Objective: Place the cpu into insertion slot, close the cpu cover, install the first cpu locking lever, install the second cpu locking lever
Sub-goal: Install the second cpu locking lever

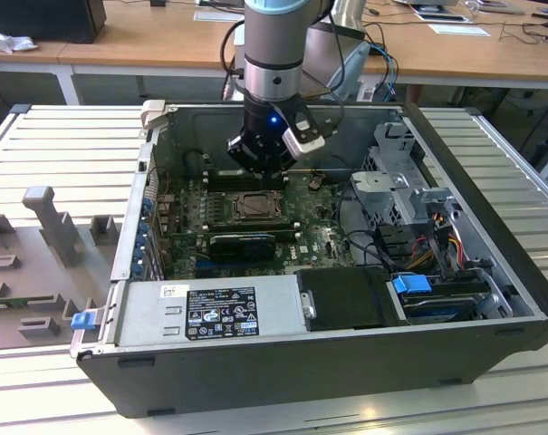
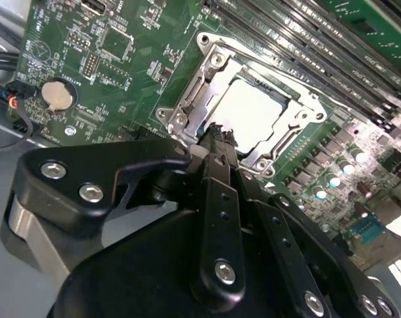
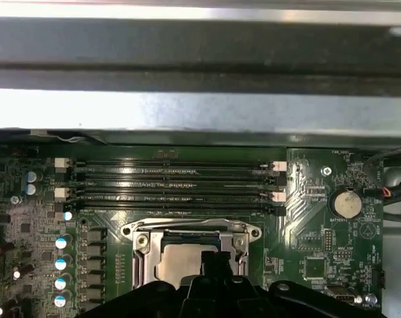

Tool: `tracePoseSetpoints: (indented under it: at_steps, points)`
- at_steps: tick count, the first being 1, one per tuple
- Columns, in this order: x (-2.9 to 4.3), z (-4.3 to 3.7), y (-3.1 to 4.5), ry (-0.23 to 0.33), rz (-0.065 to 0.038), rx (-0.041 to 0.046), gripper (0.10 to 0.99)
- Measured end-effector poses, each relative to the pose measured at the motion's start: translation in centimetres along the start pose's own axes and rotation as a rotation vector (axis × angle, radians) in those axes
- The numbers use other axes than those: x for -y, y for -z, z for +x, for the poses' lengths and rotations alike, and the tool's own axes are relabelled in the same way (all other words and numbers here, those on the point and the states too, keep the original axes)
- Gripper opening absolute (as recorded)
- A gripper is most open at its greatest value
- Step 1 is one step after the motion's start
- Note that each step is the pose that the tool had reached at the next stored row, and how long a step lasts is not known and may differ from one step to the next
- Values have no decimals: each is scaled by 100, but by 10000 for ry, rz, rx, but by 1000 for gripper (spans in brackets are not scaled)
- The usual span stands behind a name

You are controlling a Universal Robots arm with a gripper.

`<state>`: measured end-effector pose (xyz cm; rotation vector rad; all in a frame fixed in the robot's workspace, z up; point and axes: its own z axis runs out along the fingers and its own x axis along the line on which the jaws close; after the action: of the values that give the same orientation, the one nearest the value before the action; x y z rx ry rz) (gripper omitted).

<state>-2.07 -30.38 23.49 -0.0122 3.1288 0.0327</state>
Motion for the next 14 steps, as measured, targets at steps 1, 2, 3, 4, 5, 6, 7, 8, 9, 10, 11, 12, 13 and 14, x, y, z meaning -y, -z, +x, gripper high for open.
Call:
tracePoseSetpoints:
  at_steps: [1, 2, 3, 4, 5, 6, 7, 8, 9, 10, 11, 12, 13, 14]
  points:
    - [0, -1, 28, 0, 0, 0, 106]
    - [0, -1, 52, 0, 8, -1, 106]
    - [1, -1, 63, 1, 14, -1, 106]
    - [7, -2, 63, 3, 13, 1, 106]
    - [29, -1, 64, 1, 14, 0, 106]
    - [43, -1, 64, 1, 15, -1, 106]
    - [65, 0, 64, 0, 15, -1, 106]
    - [122, 0, 63, 0, 14, 0, 106]
    - [157, 0, 63, 0, 15, -1, 106]
    - [201, 1, 62, 2, 15, -1, 106]
    - [319, 2, 60, -1, 14, 0, 106]
    - [373, 2, 59, 0, 15, -1, 106]
    - [411, 2, 57, 2, 14, -2, 106]
    - [470, 3, 55, -3, -182, -36, 106]
